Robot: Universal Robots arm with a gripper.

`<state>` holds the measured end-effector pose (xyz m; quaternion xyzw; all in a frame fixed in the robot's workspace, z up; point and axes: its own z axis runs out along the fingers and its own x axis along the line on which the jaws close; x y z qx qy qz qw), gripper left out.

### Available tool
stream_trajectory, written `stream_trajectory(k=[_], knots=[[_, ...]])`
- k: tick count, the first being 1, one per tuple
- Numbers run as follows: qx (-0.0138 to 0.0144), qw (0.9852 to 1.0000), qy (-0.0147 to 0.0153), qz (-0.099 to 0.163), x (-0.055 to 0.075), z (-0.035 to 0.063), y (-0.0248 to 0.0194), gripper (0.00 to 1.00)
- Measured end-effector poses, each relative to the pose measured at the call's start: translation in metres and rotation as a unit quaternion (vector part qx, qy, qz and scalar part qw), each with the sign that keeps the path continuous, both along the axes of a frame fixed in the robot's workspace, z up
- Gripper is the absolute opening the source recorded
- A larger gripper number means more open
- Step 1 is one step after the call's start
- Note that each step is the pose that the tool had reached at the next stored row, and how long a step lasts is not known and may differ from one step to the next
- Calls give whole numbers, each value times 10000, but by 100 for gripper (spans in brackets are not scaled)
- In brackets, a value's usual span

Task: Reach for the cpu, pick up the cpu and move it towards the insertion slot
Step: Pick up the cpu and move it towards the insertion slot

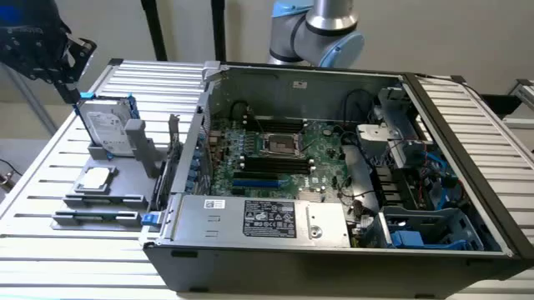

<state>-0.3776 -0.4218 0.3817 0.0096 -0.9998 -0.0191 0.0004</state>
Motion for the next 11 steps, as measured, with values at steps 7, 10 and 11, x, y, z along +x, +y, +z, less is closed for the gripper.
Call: stream_trajectory(k=[7, 10, 11], knots=[[0, 10000, 0, 0, 0, 0, 0, 11], [0, 10000, 0, 0, 0, 0, 0, 11], [0, 10000, 0, 0, 0, 0, 0, 11]])
